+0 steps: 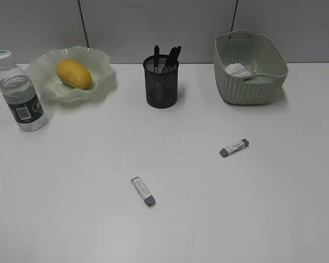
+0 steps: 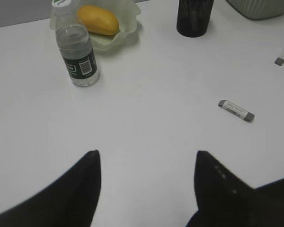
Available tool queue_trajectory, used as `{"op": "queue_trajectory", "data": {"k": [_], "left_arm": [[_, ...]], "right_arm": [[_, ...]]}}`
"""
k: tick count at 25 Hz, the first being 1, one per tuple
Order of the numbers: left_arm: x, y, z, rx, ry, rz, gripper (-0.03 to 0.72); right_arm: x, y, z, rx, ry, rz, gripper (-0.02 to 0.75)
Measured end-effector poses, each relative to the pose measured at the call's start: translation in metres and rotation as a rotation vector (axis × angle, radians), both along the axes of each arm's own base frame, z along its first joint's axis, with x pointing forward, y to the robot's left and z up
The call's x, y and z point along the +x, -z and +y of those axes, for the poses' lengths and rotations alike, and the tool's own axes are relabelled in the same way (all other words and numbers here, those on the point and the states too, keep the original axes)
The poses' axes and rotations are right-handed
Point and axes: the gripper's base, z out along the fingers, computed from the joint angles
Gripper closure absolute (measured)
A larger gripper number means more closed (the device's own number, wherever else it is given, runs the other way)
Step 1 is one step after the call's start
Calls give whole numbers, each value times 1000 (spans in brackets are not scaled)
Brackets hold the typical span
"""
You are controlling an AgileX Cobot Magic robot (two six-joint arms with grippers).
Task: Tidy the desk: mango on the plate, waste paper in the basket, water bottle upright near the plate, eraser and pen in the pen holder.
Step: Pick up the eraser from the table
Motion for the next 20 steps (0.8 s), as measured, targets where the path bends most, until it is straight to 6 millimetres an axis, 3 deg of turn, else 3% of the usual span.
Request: {"op": "queue_trajectory", "data": {"k": [7, 11, 20], "left_arm": [[1, 13, 0, 8, 1, 38, 223], [2, 14, 0, 9, 1, 45, 250], [2, 14, 0, 9, 0, 46, 260]], "right_arm": [[37, -5, 12, -55, 0, 157, 281], [77, -2, 24, -96, -2, 277, 281], [181, 31, 60, -150, 14, 573, 281]]}}
